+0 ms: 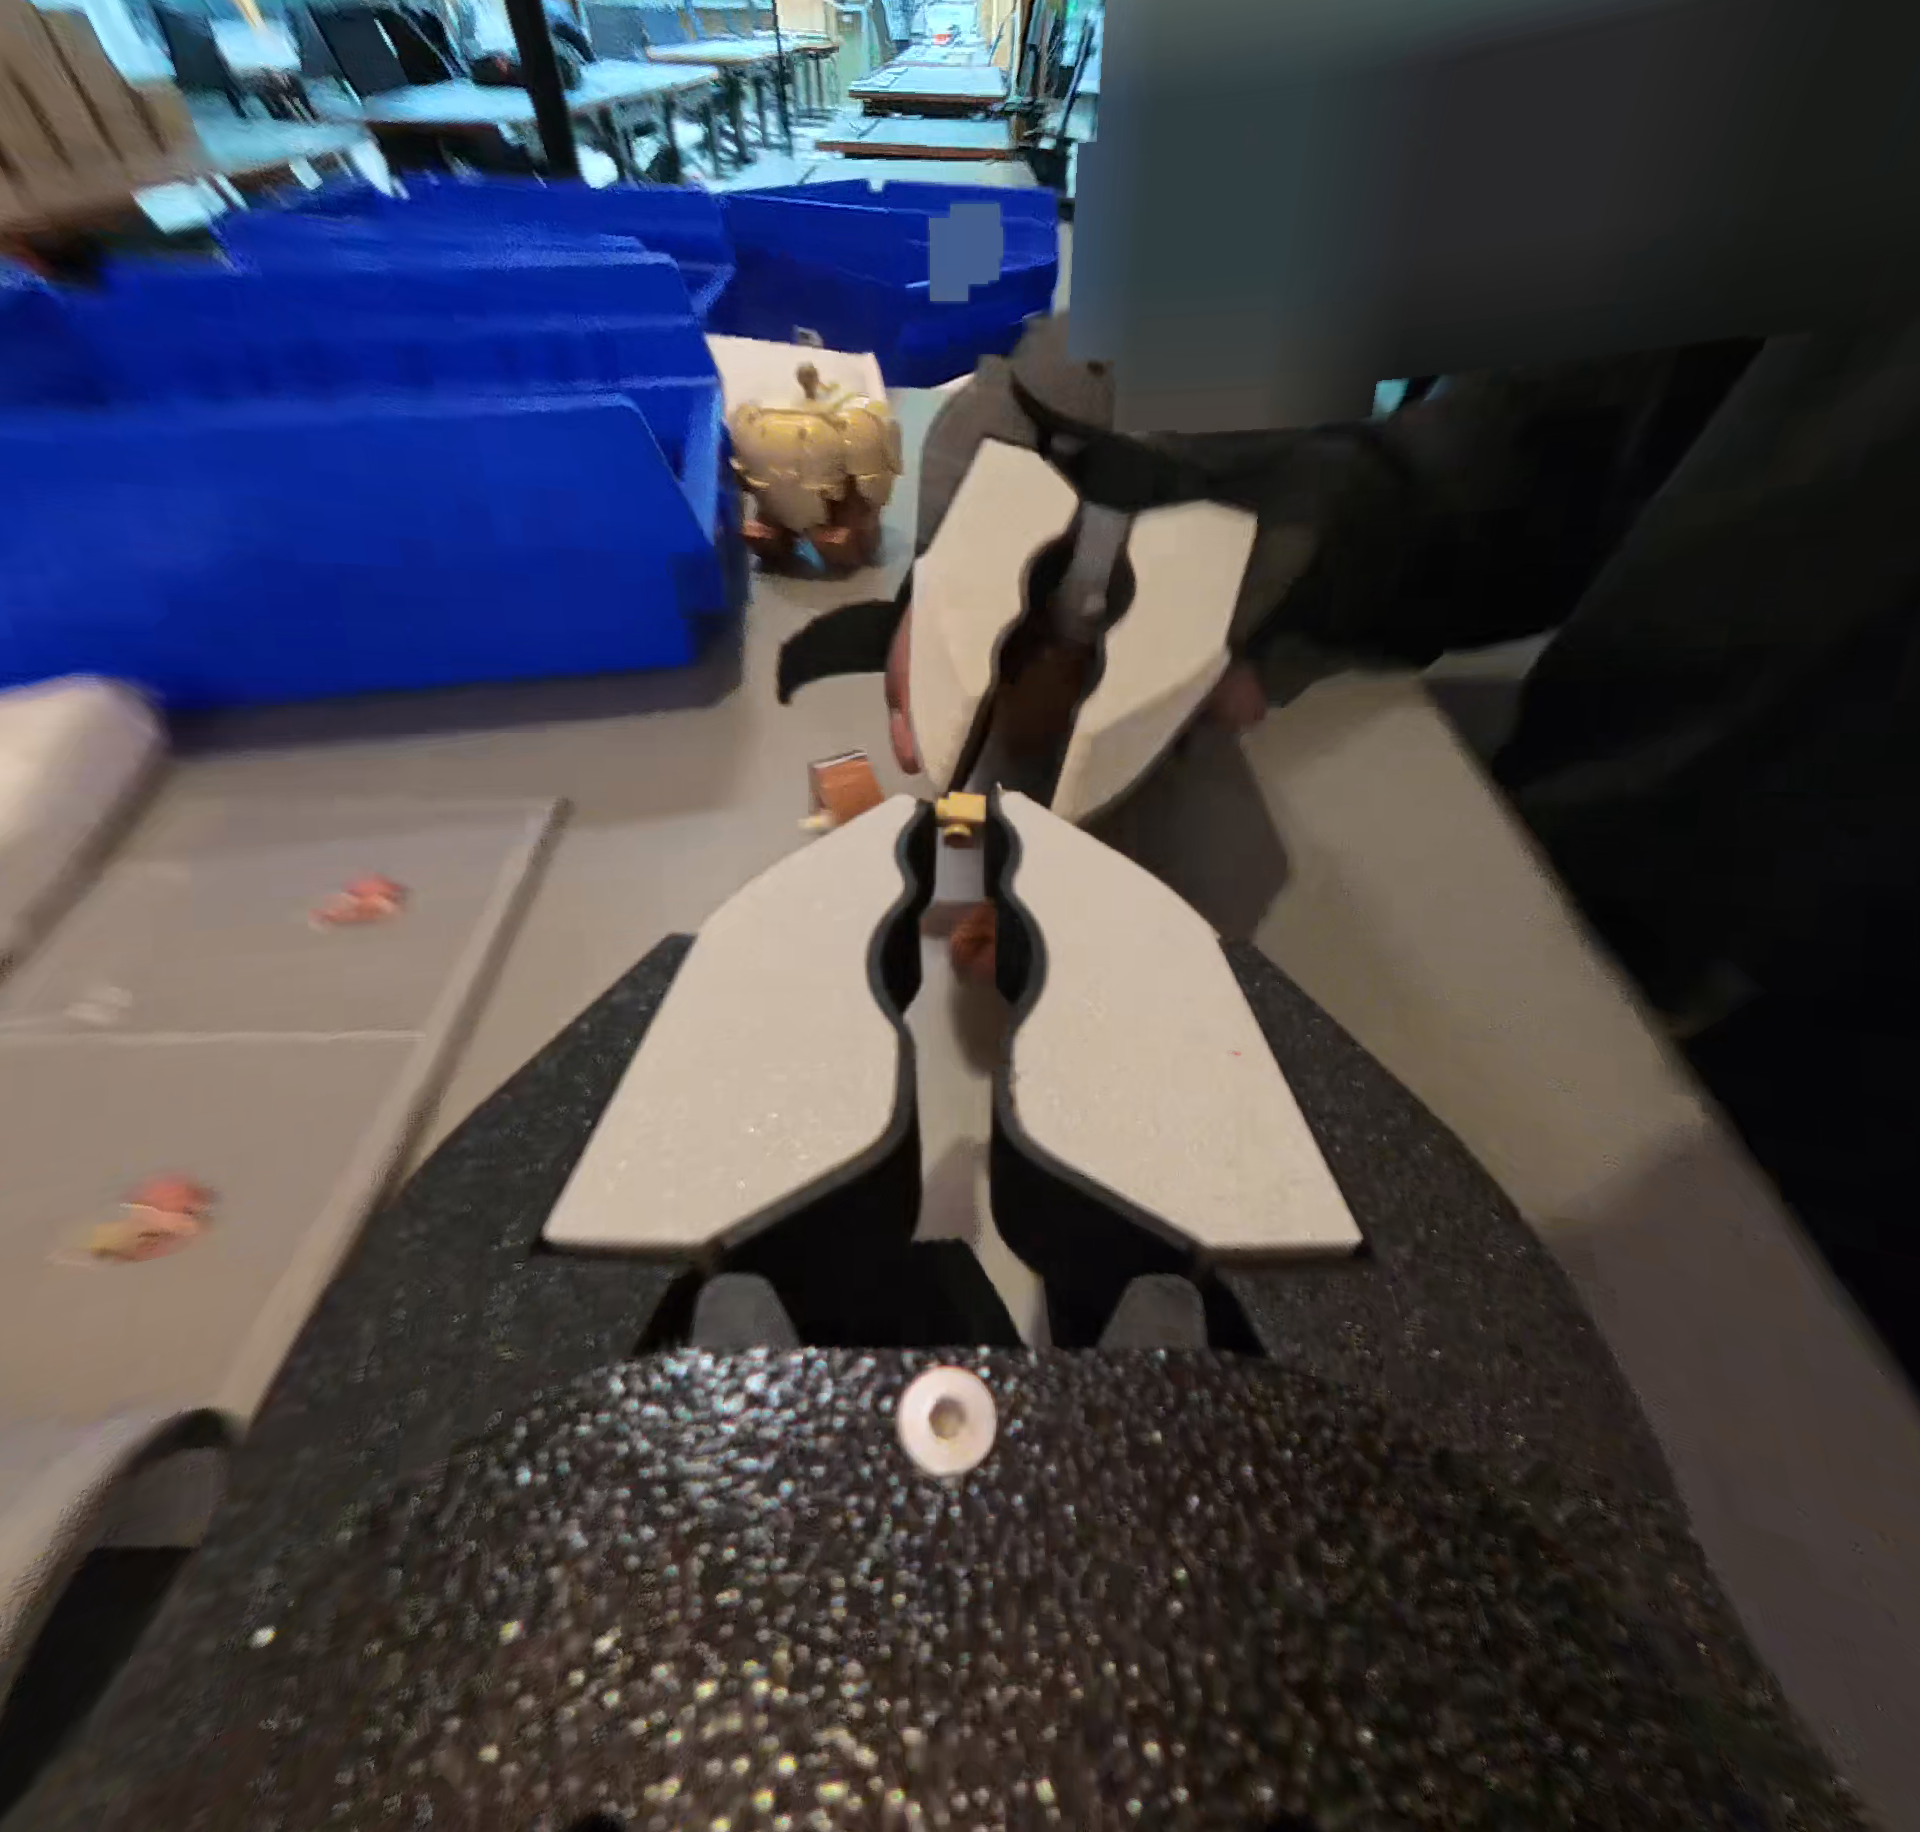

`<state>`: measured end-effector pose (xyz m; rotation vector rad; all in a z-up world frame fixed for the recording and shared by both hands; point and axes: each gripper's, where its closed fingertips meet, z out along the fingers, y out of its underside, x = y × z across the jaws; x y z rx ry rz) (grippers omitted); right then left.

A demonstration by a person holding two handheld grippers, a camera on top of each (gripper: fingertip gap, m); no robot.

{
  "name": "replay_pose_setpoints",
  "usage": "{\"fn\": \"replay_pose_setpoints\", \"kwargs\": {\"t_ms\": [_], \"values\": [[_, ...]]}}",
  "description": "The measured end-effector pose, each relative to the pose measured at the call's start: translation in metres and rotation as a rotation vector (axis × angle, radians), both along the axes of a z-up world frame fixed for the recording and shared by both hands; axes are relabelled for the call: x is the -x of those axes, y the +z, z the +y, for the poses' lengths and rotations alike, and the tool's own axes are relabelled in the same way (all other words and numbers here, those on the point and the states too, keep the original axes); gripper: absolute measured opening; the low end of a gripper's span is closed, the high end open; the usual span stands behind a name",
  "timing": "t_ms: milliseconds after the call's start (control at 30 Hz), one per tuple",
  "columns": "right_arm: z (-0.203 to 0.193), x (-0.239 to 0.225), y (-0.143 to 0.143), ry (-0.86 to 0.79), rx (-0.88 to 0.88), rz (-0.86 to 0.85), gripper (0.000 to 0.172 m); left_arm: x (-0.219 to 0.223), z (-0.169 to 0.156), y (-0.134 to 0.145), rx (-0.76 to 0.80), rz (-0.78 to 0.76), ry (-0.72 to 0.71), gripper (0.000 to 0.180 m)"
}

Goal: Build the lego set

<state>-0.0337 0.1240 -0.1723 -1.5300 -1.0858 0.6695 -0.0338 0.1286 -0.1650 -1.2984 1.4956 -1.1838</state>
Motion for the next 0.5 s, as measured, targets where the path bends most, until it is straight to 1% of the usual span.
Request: {"fn": "replay_pose_setpoints", "kwargs": {"t_ms": [100,200,300,500], "values": [[0.000,-0.003,0.010,0.032,0.256,0.163,0.013,0.003,0.002,0.003,-0.325,-0.017,0.031,0.008],[-0.001,-0.002,0.015,0.067,0.440,0.270,0.013,-0.001,0.000,0.002,-0.555,-0.034,0.052,0.008],[-0.006,0.001,0.014,0.108,0.526,0.299,0.013,-0.006,-0.006,0.000,-0.676,-0.051,0.051,0.008],[-0.012,0.004,0.011,0.147,0.594,0.303,0.013,-0.008,-0.017,0.003,-0.794,-0.102,0.025,0.009]]}}
